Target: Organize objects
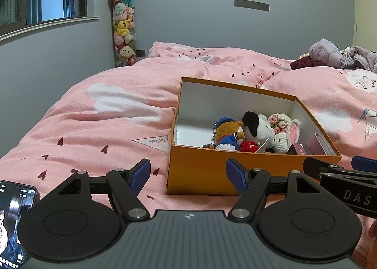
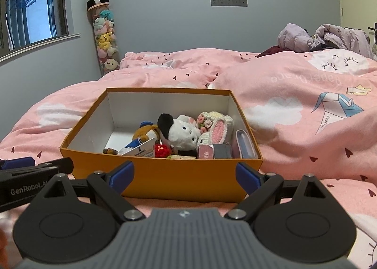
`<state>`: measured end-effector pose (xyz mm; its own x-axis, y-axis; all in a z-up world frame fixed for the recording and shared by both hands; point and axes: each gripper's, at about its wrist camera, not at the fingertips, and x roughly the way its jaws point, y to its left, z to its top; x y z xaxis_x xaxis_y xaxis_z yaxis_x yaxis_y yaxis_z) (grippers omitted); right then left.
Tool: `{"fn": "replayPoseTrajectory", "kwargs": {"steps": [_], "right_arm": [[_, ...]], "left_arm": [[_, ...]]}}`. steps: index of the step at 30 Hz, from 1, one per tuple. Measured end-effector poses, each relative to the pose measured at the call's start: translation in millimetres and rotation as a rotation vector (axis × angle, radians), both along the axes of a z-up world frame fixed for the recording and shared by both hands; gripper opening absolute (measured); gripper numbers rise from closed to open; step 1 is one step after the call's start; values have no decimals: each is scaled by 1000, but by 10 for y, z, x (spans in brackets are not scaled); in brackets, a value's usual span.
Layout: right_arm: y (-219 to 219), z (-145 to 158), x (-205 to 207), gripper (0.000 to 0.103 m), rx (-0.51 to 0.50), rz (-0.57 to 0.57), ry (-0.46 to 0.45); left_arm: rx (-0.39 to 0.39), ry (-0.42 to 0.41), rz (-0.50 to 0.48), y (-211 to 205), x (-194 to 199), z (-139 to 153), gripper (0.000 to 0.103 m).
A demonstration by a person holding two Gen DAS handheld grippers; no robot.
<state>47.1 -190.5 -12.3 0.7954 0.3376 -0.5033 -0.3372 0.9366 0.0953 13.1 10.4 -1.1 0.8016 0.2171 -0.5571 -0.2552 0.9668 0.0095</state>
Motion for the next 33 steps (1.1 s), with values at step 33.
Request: {"fn": "replayPoseTrajectory", "kwargs": {"steps": [33], "right_arm": [[-21,-10,-2,93,2,-11,18]], "left_arm": [[-18,23,2,-11,0,-17,83]]}}
